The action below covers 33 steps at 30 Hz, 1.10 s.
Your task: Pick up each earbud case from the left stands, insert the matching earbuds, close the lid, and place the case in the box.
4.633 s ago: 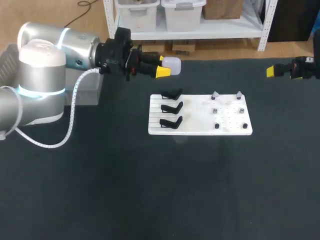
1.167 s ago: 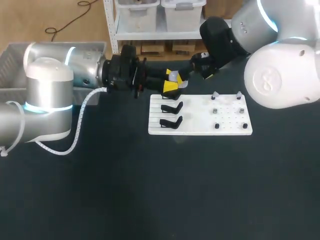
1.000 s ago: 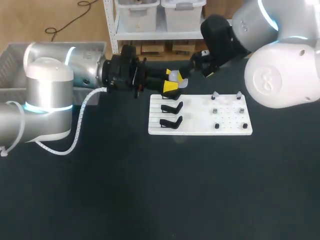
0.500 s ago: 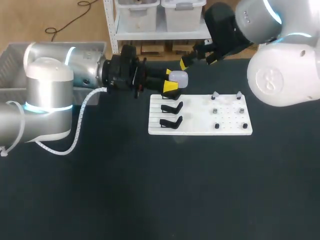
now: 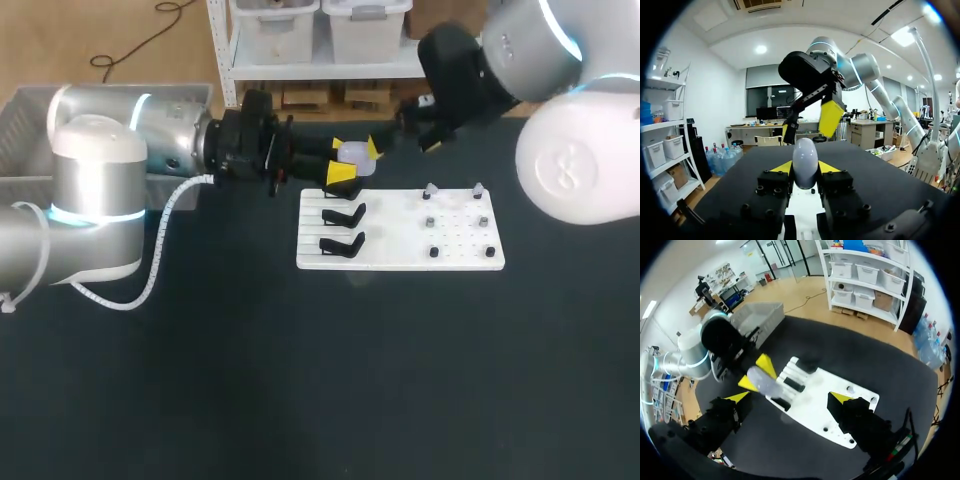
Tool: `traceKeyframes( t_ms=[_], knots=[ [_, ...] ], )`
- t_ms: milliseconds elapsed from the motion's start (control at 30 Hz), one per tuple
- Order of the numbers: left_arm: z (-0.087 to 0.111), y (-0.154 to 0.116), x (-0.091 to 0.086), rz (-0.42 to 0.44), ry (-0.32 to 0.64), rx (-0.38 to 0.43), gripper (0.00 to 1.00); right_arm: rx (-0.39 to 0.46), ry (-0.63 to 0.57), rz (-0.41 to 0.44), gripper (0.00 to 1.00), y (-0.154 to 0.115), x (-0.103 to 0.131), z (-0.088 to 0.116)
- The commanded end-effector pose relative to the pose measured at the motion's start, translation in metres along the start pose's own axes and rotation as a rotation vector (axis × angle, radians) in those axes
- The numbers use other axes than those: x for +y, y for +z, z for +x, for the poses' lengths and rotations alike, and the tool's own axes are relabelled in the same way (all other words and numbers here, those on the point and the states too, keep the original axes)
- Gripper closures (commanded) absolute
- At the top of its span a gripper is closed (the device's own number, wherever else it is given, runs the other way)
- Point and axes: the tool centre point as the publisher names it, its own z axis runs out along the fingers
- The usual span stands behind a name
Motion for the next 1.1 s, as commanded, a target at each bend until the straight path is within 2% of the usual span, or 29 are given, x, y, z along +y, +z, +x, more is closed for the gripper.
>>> traceKeyframes(
  t_ms=[33,233,633,1100],
  knots=[
    [0.001,0.0,0.001,0.001,0.0,-0.001,1.0,0.013,-0.004,0.0,0.0,0.003,0.003,0.007],
    [0.001,0.0,0.001,0.001,0.0,-0.001,1.0,0.038,-0.006,0.002,0.0,0.012,0.002,0.01],
    [0.001,0.0,0.001,0.001,0.0,-0.001,1.0,0.051,-0.019,0.019,0.0,0.022,-0.004,-0.003],
    [0.001,0.0,0.001,0.001,0.0,-0.001,1.0,0.012,-0.03,0.035,0.0,0.01,-0.006,-0.017]
  ],
)
